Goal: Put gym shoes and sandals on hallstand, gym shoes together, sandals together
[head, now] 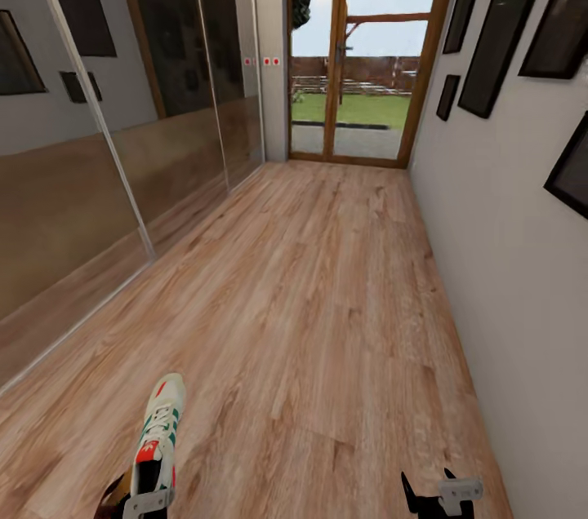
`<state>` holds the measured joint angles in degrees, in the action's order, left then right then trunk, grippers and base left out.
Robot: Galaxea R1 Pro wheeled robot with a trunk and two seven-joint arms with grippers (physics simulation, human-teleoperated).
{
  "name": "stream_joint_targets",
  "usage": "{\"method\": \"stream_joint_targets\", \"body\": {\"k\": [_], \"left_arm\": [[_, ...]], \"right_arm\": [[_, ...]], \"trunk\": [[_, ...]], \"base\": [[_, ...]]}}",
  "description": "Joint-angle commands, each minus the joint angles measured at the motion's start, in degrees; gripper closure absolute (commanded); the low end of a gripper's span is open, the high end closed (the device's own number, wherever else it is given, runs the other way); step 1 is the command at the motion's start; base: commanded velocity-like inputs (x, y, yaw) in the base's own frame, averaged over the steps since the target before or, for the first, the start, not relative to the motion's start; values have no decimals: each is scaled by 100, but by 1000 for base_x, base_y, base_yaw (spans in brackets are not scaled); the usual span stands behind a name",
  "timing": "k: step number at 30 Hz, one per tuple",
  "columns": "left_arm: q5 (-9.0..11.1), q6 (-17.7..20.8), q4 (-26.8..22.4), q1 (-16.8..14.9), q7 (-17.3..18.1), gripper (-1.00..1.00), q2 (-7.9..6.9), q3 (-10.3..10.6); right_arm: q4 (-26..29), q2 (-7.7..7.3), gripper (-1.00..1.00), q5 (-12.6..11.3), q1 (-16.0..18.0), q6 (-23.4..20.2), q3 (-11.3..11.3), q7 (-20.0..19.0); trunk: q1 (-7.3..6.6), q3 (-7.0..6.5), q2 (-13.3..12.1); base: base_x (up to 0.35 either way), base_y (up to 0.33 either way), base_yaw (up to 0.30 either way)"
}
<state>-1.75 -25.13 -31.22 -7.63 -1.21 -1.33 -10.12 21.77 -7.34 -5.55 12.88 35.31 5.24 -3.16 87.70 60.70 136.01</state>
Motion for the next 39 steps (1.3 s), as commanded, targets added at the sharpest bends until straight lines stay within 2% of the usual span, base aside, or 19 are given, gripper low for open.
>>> {"method": "stream_joint_targets", "body": {"k": [1,11,39], "left_arm": [[-19,-18,2,-2,-8,100,1,-7],[-19,-18,2,-2,-10,100,1,-7],[-10,-18,10,-2,-2,100,1,-7]], "right_arm": [[-6,-4,-100,-60,4,20,30,-28],[-4,3,-100,-60,4,20,36,-30],[-6,14,-100,-43,4,20,47,-44]], "trunk": [[2,-4,1],[2,-63,1],[2,-69,1]], "base": [[339,-1,-160],[339,-37,-88],[339,-15,-2]]}}
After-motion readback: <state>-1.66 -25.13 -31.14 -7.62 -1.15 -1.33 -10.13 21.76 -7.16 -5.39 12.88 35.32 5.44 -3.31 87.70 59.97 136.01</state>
